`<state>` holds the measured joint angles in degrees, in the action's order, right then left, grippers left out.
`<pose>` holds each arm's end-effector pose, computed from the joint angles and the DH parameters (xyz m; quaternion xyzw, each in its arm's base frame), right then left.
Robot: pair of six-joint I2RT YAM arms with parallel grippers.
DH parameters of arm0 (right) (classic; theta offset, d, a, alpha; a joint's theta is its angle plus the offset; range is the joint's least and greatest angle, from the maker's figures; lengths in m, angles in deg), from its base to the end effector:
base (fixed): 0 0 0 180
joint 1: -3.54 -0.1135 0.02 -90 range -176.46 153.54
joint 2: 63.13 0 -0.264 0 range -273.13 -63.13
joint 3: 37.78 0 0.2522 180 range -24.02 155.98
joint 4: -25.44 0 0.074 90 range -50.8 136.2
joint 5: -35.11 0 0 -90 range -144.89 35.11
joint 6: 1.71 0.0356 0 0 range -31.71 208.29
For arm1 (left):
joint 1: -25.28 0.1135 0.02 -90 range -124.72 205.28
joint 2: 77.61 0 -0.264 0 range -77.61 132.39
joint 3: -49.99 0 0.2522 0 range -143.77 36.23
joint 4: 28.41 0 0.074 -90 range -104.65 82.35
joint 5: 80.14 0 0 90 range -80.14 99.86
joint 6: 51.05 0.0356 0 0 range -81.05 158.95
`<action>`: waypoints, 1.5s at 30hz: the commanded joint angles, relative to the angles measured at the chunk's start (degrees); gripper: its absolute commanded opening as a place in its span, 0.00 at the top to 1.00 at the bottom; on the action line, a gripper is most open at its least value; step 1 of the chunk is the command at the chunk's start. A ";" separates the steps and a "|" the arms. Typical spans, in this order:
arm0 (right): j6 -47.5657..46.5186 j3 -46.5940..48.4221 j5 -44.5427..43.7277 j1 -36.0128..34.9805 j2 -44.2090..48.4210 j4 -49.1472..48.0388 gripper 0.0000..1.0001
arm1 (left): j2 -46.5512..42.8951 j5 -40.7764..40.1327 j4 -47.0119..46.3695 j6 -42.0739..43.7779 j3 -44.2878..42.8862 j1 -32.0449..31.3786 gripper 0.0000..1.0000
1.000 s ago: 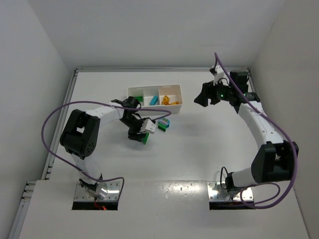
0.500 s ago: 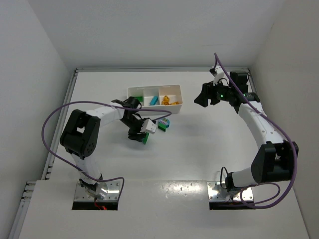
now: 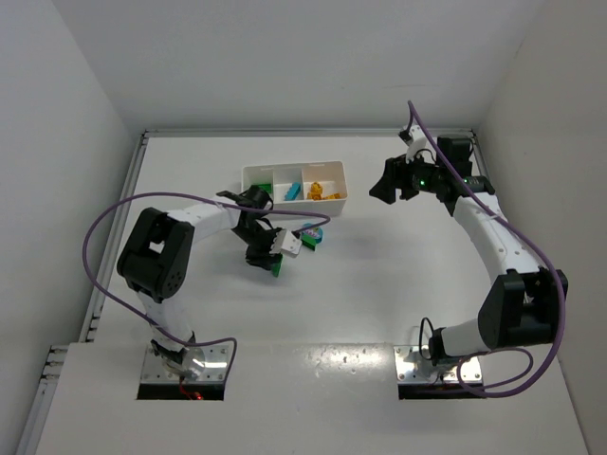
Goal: Sort the legos into containers by color
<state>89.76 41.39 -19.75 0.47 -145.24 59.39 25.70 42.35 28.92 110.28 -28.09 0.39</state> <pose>0.3165 0.0375 0.3002 -0.1468 0.8508 0.2867 0.4152 0.2844 -0.1530 0.1598 0.7253 0.6262 -0.2320 0.1673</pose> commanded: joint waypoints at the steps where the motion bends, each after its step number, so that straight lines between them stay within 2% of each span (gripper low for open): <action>1: 0.19 -0.10 1.16 0.35 0.37 -1.29 0.32 | 1.45 0.20 -0.07 -0.31 -1.25 -0.52 0.53; 5: 0.19 -0.10 1.16 0.35 0.37 -1.29 0.32 | 0.94 0.73 -0.59 -1.10 -1.78 -0.52 0.69; 9: 2.30 -0.71 7.11 -0.70 -0.77 -1.82 0.32 | -2.22 5.29 -4.80 -6.54 -1.78 1.06 0.82; 11: 7.62 -2.30 10.99 -0.71 -2.43 -4.26 0.32 | -4.16 8.36 -7.43 -12.86 -1.78 2.38 0.84; 13: 16.92 -3.70 16.70 -0.71 -5.06 -9.97 0.32 | -8.09 9.60 -13.32 -20.74 -1.26 2.91 0.85; 16: 24.69 -3.71 22.25 -0.71 -7.88 -18.15 0.32 | -14.33 9.61 -23.16 -30.50 0.76 2.39 0.85; 18: 29.01 -3.01 24.80 -0.71 -10.61 -20.79 0.32 | -16.64 6.28 -27.64 -34.14 1.91 1.86 0.85; 23: 39.10 -3.00 29.98 -1.84 -15.27 -28.52 0.32 | -19.99 2.06 -30.38 -40.03 1.91 -0.95 0.84; 28: 39.66 2.61 33.68 -5.71 -19.48 -30.55 0.25 | -21.30 0.39 -31.96 -42.33 1.91 -2.71 0.84; 32: 38.00 5.43 34.21 -9.40 -20.90 -30.56 0.23 | -21.30 0.38 -31.97 -42.85 1.13 -3.32 0.84; 35: 33.88 7.01 33.42 -11.42 -22.04 -26.61 0.23 | -20.78 0.38 -31.97 -42.85 0.07 -3.85 0.84; 39: 30.61 7.01 30.44 -12.74 -23.27 -23.27 0.23 | -20.25 0.38 -32.59 -43.38 -0.98 -4.38 0.84; 45: 30.60 8.42 28.76 -13.28 -25.21 -22.73 0.23 | -20.25 0.90 -33.11 -43.38 -1.52 -4.91 0.84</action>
<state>122.27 46.70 9.99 -12.34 -169.85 36.77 5.66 42.18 -1.50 68.00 -26.93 -3.45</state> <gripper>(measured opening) 0.766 0.408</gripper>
